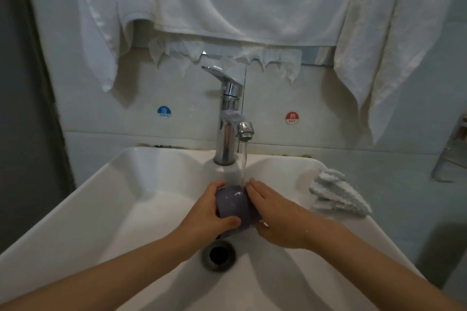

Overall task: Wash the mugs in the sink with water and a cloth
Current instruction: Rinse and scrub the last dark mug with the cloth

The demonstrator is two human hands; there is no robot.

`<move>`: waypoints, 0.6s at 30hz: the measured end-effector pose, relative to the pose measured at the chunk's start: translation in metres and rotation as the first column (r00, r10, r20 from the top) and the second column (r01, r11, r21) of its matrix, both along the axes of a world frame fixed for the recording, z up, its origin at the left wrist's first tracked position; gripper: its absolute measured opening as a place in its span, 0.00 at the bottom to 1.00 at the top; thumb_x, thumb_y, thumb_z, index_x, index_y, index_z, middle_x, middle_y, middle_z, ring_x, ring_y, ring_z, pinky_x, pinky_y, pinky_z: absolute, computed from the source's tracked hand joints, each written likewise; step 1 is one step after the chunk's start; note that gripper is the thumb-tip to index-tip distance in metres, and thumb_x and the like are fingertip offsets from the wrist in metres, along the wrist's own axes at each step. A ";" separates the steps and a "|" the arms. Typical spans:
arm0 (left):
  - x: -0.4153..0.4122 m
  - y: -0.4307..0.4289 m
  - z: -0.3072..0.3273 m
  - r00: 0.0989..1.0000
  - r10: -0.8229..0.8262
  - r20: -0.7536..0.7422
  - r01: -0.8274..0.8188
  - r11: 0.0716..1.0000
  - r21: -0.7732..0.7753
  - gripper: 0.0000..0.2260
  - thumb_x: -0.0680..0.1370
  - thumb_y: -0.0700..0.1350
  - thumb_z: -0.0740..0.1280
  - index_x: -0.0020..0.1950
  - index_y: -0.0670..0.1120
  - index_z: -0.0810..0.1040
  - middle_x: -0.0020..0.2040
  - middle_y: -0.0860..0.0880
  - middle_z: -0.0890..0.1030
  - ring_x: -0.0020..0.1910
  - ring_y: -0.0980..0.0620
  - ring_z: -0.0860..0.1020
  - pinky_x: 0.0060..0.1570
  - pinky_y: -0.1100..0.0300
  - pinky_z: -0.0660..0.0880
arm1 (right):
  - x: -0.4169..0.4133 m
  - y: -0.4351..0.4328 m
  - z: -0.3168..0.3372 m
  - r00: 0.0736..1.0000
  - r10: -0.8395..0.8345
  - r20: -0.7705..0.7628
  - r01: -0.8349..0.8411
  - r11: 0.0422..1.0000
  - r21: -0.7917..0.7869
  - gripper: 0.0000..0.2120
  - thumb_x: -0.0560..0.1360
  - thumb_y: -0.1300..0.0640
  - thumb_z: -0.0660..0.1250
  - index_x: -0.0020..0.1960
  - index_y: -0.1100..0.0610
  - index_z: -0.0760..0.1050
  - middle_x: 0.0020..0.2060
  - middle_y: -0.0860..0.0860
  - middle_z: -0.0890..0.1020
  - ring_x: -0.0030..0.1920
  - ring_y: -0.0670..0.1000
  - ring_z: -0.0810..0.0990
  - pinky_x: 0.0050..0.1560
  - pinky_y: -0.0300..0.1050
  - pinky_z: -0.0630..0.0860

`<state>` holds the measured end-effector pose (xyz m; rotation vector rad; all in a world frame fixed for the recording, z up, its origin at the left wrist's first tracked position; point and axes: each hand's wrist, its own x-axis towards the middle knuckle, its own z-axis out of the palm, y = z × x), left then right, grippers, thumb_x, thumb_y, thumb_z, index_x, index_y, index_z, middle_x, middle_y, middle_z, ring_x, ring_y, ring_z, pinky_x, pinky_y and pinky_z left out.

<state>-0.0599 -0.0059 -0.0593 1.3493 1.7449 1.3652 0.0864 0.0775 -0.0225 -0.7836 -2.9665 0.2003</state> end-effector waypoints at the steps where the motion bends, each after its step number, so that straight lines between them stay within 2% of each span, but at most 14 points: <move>1: 0.001 0.002 -0.003 1.000 -0.017 -0.008 0.017 1.000 -0.003 0.33 0.69 0.37 0.74 0.67 0.52 0.61 0.60 0.48 0.72 0.56 0.48 0.77 0.55 0.54 0.77 | 0.004 0.001 -0.002 1.000 -0.005 0.017 0.005 1.000 -0.029 0.37 0.78 0.58 0.60 0.77 0.58 0.39 0.77 0.51 0.44 0.76 0.48 0.45 0.73 0.38 0.45; 4: 0.003 0.004 -0.009 0.998 -0.048 -0.039 0.047 0.999 -0.024 0.30 0.69 0.37 0.73 0.64 0.53 0.61 0.56 0.52 0.73 0.54 0.52 0.77 0.53 0.60 0.77 | 0.010 -0.002 -0.009 0.999 -0.025 0.046 0.028 0.997 -0.069 0.38 0.78 0.56 0.61 0.77 0.59 0.38 0.77 0.52 0.43 0.76 0.49 0.44 0.73 0.37 0.45; 9: 0.003 0.003 -0.017 0.993 -0.067 -0.097 0.064 0.997 -0.032 0.29 0.69 0.38 0.74 0.63 0.53 0.63 0.56 0.54 0.75 0.56 0.54 0.76 0.54 0.65 0.75 | -0.005 -0.025 -0.023 1.000 0.001 -0.030 -0.001 1.000 -0.026 0.35 0.76 0.58 0.61 0.76 0.62 0.45 0.74 0.55 0.52 0.74 0.54 0.51 0.74 0.42 0.48; 11: 0.004 0.002 -0.016 0.990 -0.081 -0.115 0.080 0.997 -0.021 0.28 0.69 0.41 0.75 0.62 0.53 0.63 0.55 0.55 0.75 0.56 0.55 0.76 0.55 0.66 0.74 | -0.007 -0.033 -0.026 0.999 0.046 -0.025 -0.046 0.999 0.003 0.37 0.76 0.58 0.60 0.77 0.60 0.41 0.76 0.54 0.47 0.75 0.53 0.47 0.75 0.42 0.45; 12: 0.005 0.002 -0.016 0.990 -0.082 -0.111 0.081 0.997 -0.017 0.28 0.69 0.41 0.74 0.62 0.53 0.64 0.55 0.55 0.75 0.55 0.56 0.76 0.54 0.67 0.74 | -0.006 -0.036 -0.026 0.997 0.080 -0.013 -0.080 0.997 0.016 0.38 0.77 0.59 0.60 0.77 0.59 0.38 0.76 0.53 0.44 0.76 0.51 0.44 0.74 0.39 0.41; 14: 0.006 0.001 -0.012 0.997 -0.072 -0.039 0.072 0.997 0.001 0.25 0.71 0.38 0.72 0.62 0.50 0.64 0.53 0.54 0.75 0.52 0.60 0.76 0.49 0.72 0.73 | -0.005 -0.041 -0.023 0.990 0.141 0.022 -0.141 0.990 0.000 0.38 0.78 0.62 0.58 0.76 0.59 0.35 0.75 0.50 0.37 0.75 0.47 0.37 0.68 0.34 0.33; 15: 0.007 0.001 -0.010 0.998 -0.067 0.001 0.067 0.998 0.004 0.24 0.72 0.36 0.71 0.62 0.49 0.64 0.52 0.55 0.75 0.50 0.62 0.76 0.47 0.73 0.73 | -0.004 -0.044 -0.020 0.988 0.152 0.039 -0.152 0.988 -0.014 0.38 0.77 0.63 0.58 0.75 0.58 0.35 0.74 0.47 0.35 0.74 0.46 0.36 0.67 0.34 0.32; 16: 0.007 0.001 -0.009 0.998 -0.060 0.021 0.060 0.998 -0.001 0.24 0.72 0.36 0.71 0.63 0.48 0.65 0.52 0.56 0.75 0.50 0.62 0.76 0.47 0.73 0.74 | -0.003 -0.043 -0.019 0.989 0.145 0.037 -0.144 0.989 -0.023 0.38 0.77 0.63 0.59 0.76 0.58 0.37 0.74 0.46 0.37 0.74 0.45 0.37 0.70 0.35 0.34; 18: 0.005 0.000 -0.008 0.999 -0.035 0.025 0.035 0.999 -0.017 0.27 0.71 0.38 0.73 0.64 0.49 0.65 0.54 0.55 0.76 0.53 0.57 0.77 0.49 0.67 0.77 | 0.001 -0.033 -0.016 0.999 0.046 -0.026 -0.047 0.998 -0.045 0.37 0.75 0.63 0.63 0.76 0.58 0.45 0.76 0.49 0.47 0.76 0.50 0.48 0.74 0.38 0.47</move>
